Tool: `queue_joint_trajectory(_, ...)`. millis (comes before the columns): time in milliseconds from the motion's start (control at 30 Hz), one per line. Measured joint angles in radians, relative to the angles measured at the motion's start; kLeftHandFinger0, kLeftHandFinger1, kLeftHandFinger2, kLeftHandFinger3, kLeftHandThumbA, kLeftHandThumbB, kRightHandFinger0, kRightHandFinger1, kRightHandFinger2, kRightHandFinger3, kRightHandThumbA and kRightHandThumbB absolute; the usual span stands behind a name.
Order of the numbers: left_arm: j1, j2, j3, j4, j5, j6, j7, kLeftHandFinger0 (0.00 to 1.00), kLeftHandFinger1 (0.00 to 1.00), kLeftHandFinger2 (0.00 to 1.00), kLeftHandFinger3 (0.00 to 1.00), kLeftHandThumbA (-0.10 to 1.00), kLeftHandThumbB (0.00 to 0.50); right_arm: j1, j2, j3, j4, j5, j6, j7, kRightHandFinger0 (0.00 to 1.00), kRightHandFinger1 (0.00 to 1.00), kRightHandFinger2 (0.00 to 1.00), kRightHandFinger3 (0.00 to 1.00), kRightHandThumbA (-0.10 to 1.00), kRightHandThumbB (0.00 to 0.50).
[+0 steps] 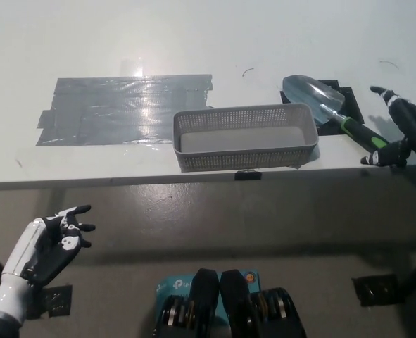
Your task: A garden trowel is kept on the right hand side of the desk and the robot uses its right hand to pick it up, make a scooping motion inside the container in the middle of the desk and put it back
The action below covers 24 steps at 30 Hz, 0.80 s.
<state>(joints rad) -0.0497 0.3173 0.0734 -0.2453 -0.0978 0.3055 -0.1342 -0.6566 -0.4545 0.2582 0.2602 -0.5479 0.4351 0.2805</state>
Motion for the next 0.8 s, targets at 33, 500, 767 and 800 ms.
queue_joint_trajectory(33, 0.0, 0.0, 0.0, 0.0, 0.0, 0.0, 0.0, 0.59, 0.68, 0.82, 0.97, 0.29, 0.005, 0.0, 0.0, 0.0, 0.018, 0.0, -0.003, 0.0, 1.0, 1.0, 1.0, 1.0, 0.89, 0.44)
queue_joint_trajectory(500, -0.004, 0.0, -0.006, 0.0, -0.002, 0.001, -0.02, 0.61, 0.67, 0.81, 0.96, 0.43, 0.0, -0.022, 0.009, -0.02, 0.199, 0.027, -0.065, -0.031, 1.0, 1.0, 1.0, 1.0, 0.72, 0.355)
queue_joint_trajectory(767, -0.016, 0.0, -0.006, 0.0, -0.007, 0.002, -0.033, 0.6, 0.67, 0.79, 0.97, 0.48, 0.0, -0.088, -0.026, 0.069, 0.276, 0.03, -0.165, 0.018, 1.0, 1.0, 1.0, 1.0, 0.59, 0.315)
queue_joint_trajectory(800, -0.017, 0.0, -0.006, 0.0, -0.007, 0.002, -0.034, 0.6, 0.66, 0.79, 0.97, 0.47, 0.0, -0.097, -0.032, 0.084, 0.287, 0.03, -0.176, 0.029, 1.0, 1.0, 1.0, 1.0, 0.51, 0.326)
